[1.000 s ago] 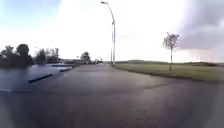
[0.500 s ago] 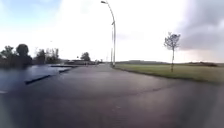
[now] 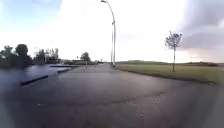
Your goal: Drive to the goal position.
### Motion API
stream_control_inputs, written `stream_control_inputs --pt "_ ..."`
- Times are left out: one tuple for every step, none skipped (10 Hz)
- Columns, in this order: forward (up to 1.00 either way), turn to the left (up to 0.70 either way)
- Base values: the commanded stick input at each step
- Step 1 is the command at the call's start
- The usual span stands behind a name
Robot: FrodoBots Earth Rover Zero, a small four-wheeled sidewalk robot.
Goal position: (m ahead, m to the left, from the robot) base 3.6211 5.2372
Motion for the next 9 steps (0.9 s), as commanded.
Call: stream_control_inputs --pt "0.45 0.00" --pt "0.45 0.00" --pt "0.45 0.00" --pt "0.45 0.00" --pt "0.45 0.00" --pt "0.45 0.00" --pt "0.45 0.00" --pt "0.45 0.00" --pt "0.45 0.00"
